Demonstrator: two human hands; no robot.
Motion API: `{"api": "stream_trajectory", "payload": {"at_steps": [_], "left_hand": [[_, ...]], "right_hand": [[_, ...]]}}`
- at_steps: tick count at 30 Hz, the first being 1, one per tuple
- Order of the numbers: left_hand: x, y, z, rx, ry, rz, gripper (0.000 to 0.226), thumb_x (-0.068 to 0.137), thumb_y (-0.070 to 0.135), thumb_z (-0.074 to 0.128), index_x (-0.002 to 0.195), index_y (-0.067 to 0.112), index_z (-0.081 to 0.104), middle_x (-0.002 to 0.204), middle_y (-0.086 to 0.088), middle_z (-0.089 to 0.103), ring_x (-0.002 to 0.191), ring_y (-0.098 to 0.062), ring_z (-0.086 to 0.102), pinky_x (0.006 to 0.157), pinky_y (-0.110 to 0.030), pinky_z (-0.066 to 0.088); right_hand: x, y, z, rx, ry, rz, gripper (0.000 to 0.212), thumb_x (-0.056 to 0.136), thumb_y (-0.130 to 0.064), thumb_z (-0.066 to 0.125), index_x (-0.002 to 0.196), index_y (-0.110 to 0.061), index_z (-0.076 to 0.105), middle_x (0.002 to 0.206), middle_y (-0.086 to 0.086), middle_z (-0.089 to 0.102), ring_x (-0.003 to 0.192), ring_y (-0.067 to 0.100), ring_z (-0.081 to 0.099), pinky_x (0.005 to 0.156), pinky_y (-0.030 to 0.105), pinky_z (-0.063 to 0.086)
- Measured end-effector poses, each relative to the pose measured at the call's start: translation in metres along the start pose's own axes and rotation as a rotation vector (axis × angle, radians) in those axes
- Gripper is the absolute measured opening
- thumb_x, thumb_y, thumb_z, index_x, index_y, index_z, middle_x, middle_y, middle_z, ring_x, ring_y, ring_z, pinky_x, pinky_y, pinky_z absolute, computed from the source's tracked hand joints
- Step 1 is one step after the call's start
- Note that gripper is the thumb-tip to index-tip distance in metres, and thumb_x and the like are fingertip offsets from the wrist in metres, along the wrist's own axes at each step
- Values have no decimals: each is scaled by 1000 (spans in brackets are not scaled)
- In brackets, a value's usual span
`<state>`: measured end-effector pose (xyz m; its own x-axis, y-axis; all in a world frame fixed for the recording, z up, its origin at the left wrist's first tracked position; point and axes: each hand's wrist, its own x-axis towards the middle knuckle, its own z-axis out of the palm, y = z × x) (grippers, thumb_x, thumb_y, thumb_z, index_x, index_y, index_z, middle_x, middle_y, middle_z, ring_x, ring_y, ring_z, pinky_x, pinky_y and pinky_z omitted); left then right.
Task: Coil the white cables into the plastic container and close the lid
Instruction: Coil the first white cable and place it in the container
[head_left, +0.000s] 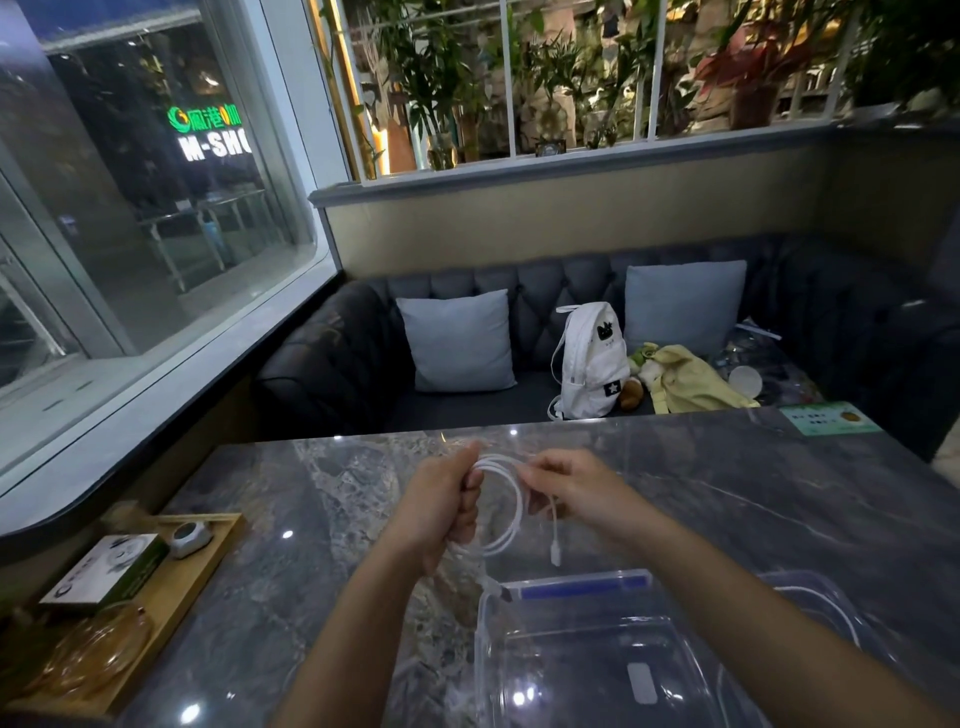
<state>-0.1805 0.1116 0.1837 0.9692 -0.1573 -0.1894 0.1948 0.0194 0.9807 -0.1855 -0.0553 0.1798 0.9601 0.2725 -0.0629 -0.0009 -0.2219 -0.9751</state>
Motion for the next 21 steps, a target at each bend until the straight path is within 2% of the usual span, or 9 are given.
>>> {"api": "stream_trajectory", "payload": {"at_steps": [3,6,8,11,13,16,18,19,21], "left_hand": [[4,-4,-7,171,77,114,57,95,38,40,41,23,41,35,11,31,32,-6,24,34,-16,20],[7,-12,-5,366,131,236,58,95,38,41,39,23,41,35,10,33,33,-7,26,35,-18,22],[9,-17,-5,377,155,254,59,96,38,39,39,24,40,36,10,33,34,-9,26,37,-20,21],[12,-22,-6,231,134,180,58,96,41,37,40,24,39,37,11,31,33,-7,23,38,-19,19],[10,-24,-4,64,79,99,53,96,41,37,46,24,38,37,11,29,32,-6,21,36,-16,18],[6,-26,5,-123,15,5,51,96,39,38,48,23,37,37,10,26,31,-4,17,33,-12,16],[6,-26,10,-214,8,-41,51,96,39,38,48,22,37,36,9,24,30,-4,15,33,-11,15],[6,-26,11,-251,11,-59,51,97,38,38,48,21,37,36,8,24,30,-4,15,32,-11,14],[6,-24,10,-316,11,-82,50,98,36,35,51,20,36,36,8,23,29,-4,14,32,-12,11]], "right_hand": [[0,0,-7,-333,-31,-26,17,90,-17,55,76,-8,62,72,5,57,67,14,52,65,26,42],[0,-5,-12,-635,-139,0,20,88,-21,57,76,-6,62,66,3,53,58,13,47,56,26,38],[-2,-9,-13,-499,-186,51,20,89,-20,57,73,-8,57,59,2,51,48,11,46,46,24,38],[-4,-14,-11,-130,-123,33,23,90,-17,56,68,-11,51,47,-1,46,36,7,40,34,18,32],[-5,-19,-8,58,-74,-27,22,90,-15,56,69,-12,51,45,-2,47,35,7,41,32,18,33],[-5,-24,2,212,-31,-109,16,89,-11,56,73,-9,54,49,4,53,39,13,53,35,21,44],[-3,-21,9,232,-2,-138,14,89,-8,55,75,-8,53,53,7,54,42,15,58,39,22,49],[-2,-17,11,154,26,-156,14,89,-8,55,76,-8,53,54,7,55,43,15,59,40,22,49],[0,-6,11,-181,91,-202,14,88,-14,58,75,-14,54,56,1,56,46,7,55,46,17,45]]}}
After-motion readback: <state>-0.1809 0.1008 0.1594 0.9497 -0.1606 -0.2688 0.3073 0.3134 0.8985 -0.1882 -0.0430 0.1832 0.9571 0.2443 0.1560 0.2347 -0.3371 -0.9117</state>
